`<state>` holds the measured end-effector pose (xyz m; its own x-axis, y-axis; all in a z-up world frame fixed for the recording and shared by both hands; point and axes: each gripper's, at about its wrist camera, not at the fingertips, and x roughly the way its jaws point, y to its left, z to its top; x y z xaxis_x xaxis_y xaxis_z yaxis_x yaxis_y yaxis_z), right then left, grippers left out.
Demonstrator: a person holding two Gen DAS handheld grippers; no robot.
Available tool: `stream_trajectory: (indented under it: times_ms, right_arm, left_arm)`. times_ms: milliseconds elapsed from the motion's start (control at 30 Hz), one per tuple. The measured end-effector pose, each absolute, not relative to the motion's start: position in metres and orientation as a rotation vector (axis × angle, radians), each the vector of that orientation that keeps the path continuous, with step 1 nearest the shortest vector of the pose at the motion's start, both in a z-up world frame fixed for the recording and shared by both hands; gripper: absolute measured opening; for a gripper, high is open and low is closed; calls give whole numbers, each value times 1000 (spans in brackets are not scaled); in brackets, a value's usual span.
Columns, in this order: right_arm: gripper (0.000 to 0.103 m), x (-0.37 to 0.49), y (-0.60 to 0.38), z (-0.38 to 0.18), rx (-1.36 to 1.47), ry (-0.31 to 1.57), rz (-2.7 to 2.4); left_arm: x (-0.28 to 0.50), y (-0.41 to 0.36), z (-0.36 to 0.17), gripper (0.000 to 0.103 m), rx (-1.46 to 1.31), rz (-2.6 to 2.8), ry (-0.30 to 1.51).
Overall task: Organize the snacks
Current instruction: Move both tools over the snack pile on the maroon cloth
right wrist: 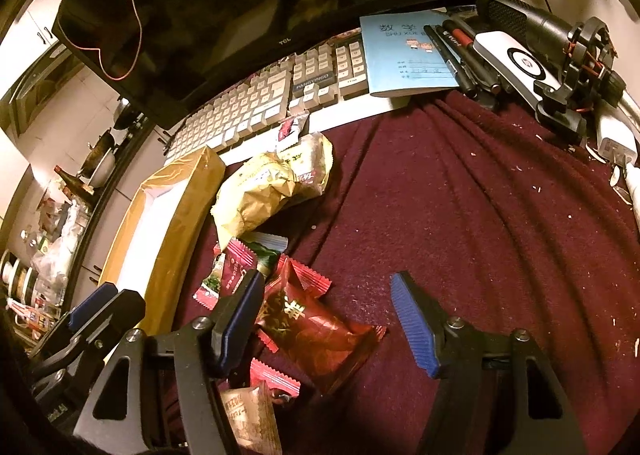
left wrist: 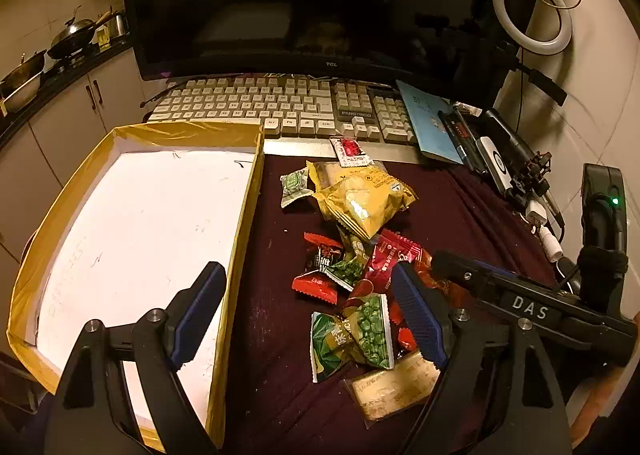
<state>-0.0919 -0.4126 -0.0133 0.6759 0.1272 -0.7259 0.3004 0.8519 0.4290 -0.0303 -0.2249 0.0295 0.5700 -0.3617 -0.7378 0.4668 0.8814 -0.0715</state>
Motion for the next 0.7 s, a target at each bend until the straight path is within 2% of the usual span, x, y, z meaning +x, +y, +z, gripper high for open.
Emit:
stream_trajectory:
  times_ms: [333,567,700]
  right_arm:
    - [69,-102,-413,-9,611,812,-27]
    - [69,-123,-410,0,543,771,3]
    - [69,-121,-404,-1,461,802,60]
  left_arm:
    - [-33,-198,40,85,62,-486,835]
    - [-46,-178,40,85,-1,-539,845]
    - [-68,-190,36,85,55,-646,847]
